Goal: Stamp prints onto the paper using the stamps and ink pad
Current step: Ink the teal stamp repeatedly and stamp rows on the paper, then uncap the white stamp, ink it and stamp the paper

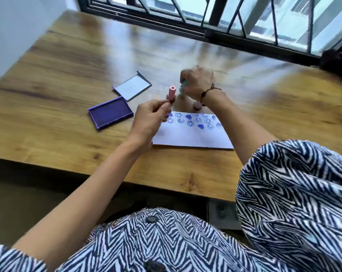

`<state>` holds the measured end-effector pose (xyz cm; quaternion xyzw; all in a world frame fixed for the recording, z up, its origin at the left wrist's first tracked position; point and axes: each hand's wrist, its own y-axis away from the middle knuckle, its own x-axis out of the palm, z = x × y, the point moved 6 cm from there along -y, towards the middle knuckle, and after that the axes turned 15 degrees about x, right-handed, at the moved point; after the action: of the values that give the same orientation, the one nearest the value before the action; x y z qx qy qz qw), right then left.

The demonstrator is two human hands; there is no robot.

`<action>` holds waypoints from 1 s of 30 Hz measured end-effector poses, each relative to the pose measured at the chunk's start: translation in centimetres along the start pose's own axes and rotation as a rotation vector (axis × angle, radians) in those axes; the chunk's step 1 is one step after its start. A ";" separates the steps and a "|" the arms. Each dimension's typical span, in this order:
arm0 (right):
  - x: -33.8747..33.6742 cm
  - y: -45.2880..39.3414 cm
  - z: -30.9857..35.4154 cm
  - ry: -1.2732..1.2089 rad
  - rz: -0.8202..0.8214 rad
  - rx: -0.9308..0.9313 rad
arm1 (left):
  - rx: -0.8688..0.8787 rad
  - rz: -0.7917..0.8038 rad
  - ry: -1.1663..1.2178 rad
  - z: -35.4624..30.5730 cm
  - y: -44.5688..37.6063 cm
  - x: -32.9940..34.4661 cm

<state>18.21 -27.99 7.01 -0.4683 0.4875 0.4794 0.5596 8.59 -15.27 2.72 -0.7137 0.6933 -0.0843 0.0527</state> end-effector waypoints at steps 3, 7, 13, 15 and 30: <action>0.8 -0.1 0.2 0.054 0.018 -0.018 | -0.013 0.015 0.027 -0.2 0.3 0.3; -0.1 -0.4 -1.8 -0.131 0.131 0.065 | -0.032 0.008 0.032 -0.2 0.5 0.3; 0.5 2.2 -3.8 -0.064 0.261 0.120 | -0.084 -0.024 0.057 0.6 1.1 -0.3; 0.5 3.2 -3.4 -0.109 0.207 0.111 | -0.100 -0.014 0.061 0.7 1.4 -0.2; 0.5 8.5 9.2 -1.095 0.634 -0.030 | 0.004 -0.260 0.075 -1.6 2.9 -9.2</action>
<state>10.73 -17.96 6.81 0.0045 0.2388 0.7989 0.5521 5.19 -6.06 3.34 -0.7938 0.5963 -0.1184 0.0168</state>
